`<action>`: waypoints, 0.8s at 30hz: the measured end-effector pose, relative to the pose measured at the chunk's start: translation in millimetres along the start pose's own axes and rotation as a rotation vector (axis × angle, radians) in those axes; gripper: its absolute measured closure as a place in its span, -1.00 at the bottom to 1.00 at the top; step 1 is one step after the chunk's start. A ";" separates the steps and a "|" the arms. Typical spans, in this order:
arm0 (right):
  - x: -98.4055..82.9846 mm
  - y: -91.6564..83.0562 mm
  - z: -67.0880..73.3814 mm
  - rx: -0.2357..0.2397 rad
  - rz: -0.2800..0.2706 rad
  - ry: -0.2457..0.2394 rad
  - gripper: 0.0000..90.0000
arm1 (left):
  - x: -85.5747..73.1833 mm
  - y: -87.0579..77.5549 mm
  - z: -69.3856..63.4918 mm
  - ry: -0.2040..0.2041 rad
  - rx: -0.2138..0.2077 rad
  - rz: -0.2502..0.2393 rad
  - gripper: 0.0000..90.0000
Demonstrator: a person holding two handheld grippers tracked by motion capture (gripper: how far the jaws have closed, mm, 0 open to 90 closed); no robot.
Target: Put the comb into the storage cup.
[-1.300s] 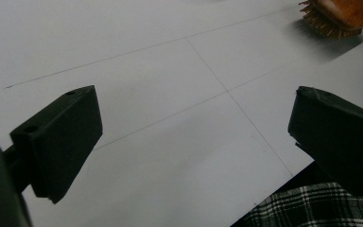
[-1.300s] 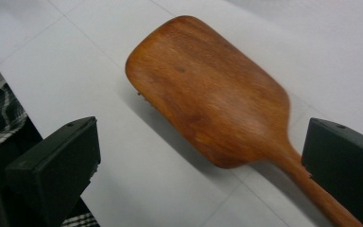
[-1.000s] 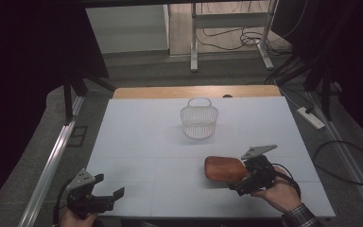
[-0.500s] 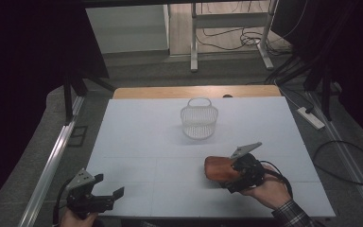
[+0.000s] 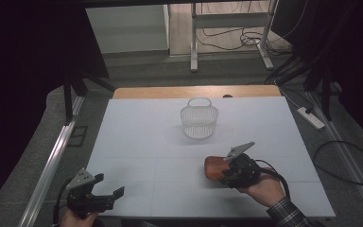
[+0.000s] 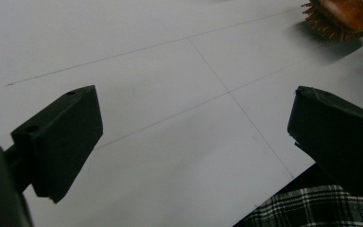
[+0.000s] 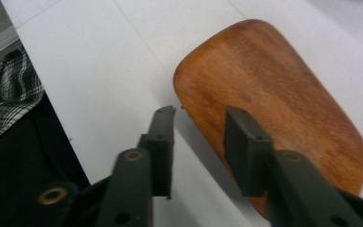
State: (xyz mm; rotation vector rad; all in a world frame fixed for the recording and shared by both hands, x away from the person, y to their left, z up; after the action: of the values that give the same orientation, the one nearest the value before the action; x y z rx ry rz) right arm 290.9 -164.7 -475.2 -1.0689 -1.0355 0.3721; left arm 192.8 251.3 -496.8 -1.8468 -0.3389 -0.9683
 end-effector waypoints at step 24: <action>-0.7 32.7 5.4 0.066 0.095 -0.087 0.99 | 0.5 0.6 0.1 -0.001 0.001 -0.001 -0.89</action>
State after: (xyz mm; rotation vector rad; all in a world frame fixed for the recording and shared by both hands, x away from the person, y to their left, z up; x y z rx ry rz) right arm 293.0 -146.8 -503.0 -1.0526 -1.0451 0.5303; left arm 193.5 251.0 -496.8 -1.8466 -0.3407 -0.9684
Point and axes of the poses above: each handheld gripper's, and its own axes: y roughly forward along the jaws, x roughly out of its top, z roughly to its left, the point moved 3 cm from there along y, roughly forward along the jaws, and after that the axes turned 1 degree about y, right-handed, at the moved point
